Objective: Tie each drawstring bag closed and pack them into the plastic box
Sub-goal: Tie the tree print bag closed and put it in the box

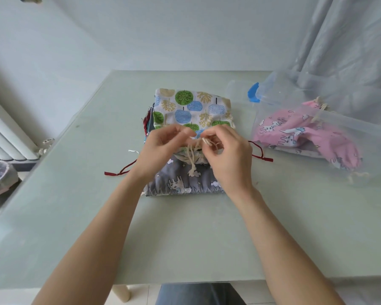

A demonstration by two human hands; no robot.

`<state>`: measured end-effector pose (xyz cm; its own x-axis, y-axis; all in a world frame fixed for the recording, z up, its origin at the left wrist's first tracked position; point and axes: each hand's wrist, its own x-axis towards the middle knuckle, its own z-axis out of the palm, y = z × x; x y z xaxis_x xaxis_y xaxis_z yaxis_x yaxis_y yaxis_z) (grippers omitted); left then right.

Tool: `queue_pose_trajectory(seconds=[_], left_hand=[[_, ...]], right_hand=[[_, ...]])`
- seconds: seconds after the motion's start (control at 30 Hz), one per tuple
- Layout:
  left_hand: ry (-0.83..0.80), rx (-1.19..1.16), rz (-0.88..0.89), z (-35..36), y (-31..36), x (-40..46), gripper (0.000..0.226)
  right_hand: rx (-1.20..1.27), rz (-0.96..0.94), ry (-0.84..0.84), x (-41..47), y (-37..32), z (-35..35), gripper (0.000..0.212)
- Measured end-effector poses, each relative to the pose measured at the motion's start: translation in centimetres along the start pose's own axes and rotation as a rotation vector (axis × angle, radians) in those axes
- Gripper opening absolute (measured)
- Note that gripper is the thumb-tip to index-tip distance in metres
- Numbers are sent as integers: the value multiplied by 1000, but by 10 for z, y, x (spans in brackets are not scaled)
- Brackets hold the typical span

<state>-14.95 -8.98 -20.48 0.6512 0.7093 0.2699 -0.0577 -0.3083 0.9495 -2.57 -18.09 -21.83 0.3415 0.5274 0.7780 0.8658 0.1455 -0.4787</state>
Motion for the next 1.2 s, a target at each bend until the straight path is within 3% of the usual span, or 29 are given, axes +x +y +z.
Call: queue_pose_trajectory(seconds=[0.17,0.27,0.4,0.73,0.97,1.03,1.2], left_hand=[[-106,2,-19,-1,-2,2,27],[-165,-96,32,-1,1,-1,24],[-97,-95,69,-4,1,0,16],[84,241,113,-23,12,-8,5],[384,433,112,-9,8,-23,9],[366,481,117,-4,8,-27,7],[172,286,88,-1,9,-31,9]], right_hand=[[-91,-227,32,1,1,-1,5],[-53,-213,26,2,7,-2,4],[46,-170,4,0,15,-4,14],[322,142,-140,3,17,-22,16],[349,368,-274,-7,16,-30,13],[382,428,-308,-8,16,-33,13],[427,462,-318,-12,12,-40,17]])
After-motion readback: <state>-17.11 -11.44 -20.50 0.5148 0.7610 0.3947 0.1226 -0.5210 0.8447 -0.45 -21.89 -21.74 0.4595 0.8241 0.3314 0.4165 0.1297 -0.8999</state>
